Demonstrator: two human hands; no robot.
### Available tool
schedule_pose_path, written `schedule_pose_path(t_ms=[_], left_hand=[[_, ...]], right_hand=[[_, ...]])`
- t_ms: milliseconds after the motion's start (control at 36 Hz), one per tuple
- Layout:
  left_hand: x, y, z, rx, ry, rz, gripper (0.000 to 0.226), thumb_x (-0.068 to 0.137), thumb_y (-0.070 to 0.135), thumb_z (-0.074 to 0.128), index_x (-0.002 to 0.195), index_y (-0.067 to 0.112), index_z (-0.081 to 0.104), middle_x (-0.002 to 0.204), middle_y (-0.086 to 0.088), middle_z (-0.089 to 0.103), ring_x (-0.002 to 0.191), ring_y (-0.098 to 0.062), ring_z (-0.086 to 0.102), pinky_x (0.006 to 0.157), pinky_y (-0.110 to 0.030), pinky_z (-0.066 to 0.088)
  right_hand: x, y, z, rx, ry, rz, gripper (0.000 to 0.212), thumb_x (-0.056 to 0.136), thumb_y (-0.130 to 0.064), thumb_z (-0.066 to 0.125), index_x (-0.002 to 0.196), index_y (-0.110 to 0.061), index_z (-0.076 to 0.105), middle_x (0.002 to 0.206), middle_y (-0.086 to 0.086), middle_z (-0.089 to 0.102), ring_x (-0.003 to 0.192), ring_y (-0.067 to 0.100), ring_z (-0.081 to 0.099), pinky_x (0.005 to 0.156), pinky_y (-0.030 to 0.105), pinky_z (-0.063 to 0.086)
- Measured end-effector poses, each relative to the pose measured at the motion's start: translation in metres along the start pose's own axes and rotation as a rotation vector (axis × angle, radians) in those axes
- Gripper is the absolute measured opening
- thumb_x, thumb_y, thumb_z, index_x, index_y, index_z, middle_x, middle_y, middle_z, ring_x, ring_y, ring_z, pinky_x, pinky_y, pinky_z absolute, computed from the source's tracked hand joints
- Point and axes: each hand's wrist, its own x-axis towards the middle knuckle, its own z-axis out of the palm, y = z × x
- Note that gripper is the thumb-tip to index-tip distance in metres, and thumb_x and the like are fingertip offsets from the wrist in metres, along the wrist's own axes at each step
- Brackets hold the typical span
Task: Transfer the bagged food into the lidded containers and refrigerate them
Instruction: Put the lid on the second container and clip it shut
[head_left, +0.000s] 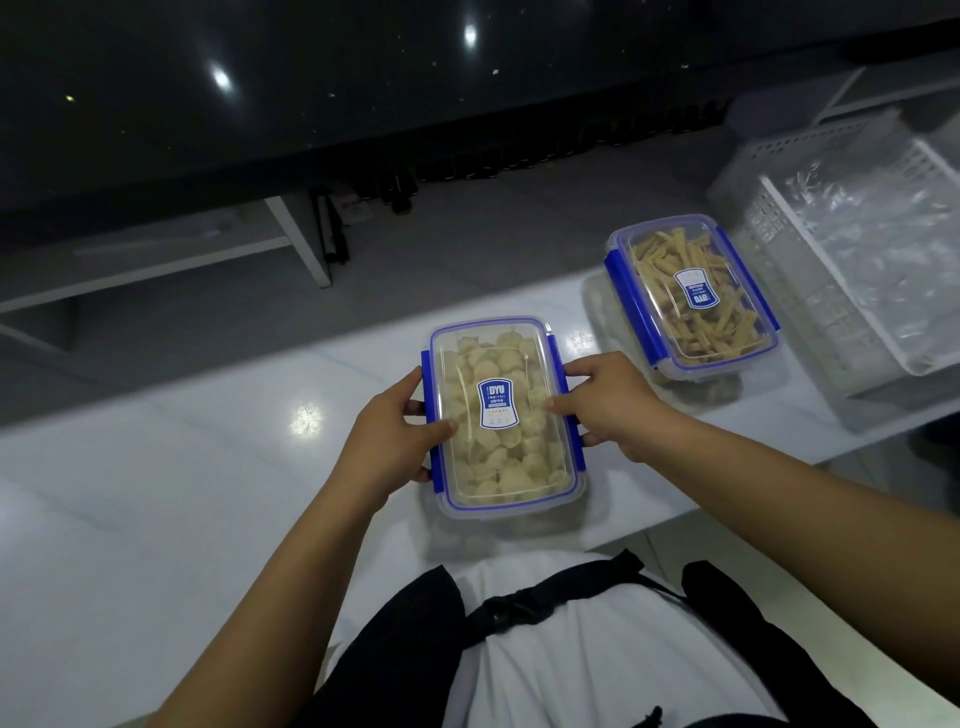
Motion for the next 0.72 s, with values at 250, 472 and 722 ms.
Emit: schedule_pose_path(t_ms=[250,472,722], left_hand=[[0.000,-0.005,-0.003,-0.079,-0.016,0.009,0.072,0.089,0.016,0.075,0.150,0.036,0.042,0.123,-0.001,0.062,0.104,-0.024,0.067,0.068,-0.046,0.063],[-0.003,-0.028,-0.019,-0.107,-0.082,0.028,0.081,0.079,0.040,0.080,0.147,0.046,0.037,0.136,0.005,0.054,0.102,-0.013,0.065,0.065,-0.031,0.062],[-0.022,-0.055,-0.003,-0.147,-0.135,0.178,0.090,0.071,0.060,0.074,0.145,0.063,0.023,0.143,0.037,0.039,0.133,-0.004,0.045,0.090,-0.025,0.052]], right_hand=[[-0.004,0.002,-0.004,0.041,-0.007,-0.014,0.058,0.085,-0.011,0.078,0.137,-0.018,0.054,0.116,0.008,0.067,0.095,0.028,0.070,0.054,0.034,0.057],[-0.032,0.030,0.003,-0.002,0.069,-0.297,0.077,0.084,-0.030,0.079,0.146,-0.049,0.038,0.135,-0.020,0.052,0.119,0.006,0.054,0.082,0.030,0.057],[-0.065,0.076,0.014,-0.312,0.014,-0.440,0.108,0.072,-0.066,0.076,0.154,-0.053,0.006,0.167,-0.014,0.007,0.153,0.006,0.004,0.122,0.048,0.022]])
